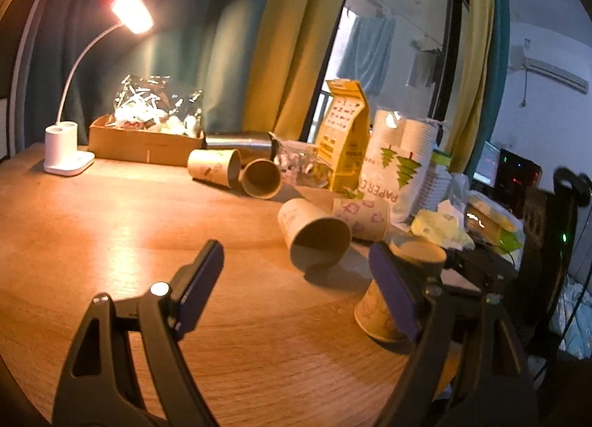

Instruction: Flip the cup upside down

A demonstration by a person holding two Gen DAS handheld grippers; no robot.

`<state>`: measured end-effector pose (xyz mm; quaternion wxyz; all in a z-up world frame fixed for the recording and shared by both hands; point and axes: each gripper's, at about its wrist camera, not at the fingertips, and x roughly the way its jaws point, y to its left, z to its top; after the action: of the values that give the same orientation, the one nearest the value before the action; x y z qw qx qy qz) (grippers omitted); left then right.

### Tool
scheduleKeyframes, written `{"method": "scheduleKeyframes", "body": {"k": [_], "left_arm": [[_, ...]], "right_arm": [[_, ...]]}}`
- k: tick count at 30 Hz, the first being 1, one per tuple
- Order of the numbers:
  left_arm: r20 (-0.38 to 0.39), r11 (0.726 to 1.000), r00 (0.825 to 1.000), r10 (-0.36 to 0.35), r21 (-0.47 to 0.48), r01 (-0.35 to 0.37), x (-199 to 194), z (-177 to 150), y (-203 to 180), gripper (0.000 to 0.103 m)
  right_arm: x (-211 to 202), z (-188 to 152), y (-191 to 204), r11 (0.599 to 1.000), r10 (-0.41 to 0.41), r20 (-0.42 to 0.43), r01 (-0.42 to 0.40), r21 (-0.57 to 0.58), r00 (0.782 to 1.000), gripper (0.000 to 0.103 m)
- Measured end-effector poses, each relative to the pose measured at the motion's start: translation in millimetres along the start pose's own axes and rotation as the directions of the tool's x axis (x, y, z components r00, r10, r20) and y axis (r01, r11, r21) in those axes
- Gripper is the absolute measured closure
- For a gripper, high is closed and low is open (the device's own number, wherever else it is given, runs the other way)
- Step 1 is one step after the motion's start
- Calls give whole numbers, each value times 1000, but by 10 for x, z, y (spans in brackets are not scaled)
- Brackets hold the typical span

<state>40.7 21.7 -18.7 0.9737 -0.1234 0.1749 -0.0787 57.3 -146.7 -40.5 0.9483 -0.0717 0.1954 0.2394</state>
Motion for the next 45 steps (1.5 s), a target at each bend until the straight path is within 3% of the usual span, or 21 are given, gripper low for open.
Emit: {"method": "scheduleKeyframes", "body": {"k": [8, 12, 17, 22, 32, 33, 35, 45], "left_arm": [[3, 1000, 1000, 4, 15, -4, 6, -7, -22, 21], [4, 1000, 1000, 5, 28, -5, 10, -5, -56, 21], [21, 999, 1000, 6, 33, -6, -10, -6, -76, 21], [100, 1000, 995, 10, -1, -10, -161, -13, -25, 21], [82, 999, 997, 11, 35, -14, -268, -85, -166, 20], [80, 999, 997, 4, 40, -8, -294, -95, -194, 19], [79, 998, 997, -4, 66, -2, -346, -128, -270, 4], [101, 997, 993, 55, 44, -60, -451, -147, -245, 3]], "right_arm": [[-10, -20, 3, 1000, -11, 7, 11, 8, 1000, 43], [-42, -22, -24, 1000, 0, 18, -1, 30, 1000, 33], [-122, 20, -77, 997, 24, 27, -26, 70, 999, 32], [-302, 44, -103, 996, 11, 43, -15, 88, 999, 31], [-557, -4, -56, 997, 4, 56, -8, 82, 998, 31], [-576, -12, -53, 997, 6, 57, -10, 81, 998, 31], [-595, -25, -50, 996, 9, 55, -13, 84, 998, 31], [-634, -69, -85, 994, -5, 46, 0, 108, 999, 30]]}}
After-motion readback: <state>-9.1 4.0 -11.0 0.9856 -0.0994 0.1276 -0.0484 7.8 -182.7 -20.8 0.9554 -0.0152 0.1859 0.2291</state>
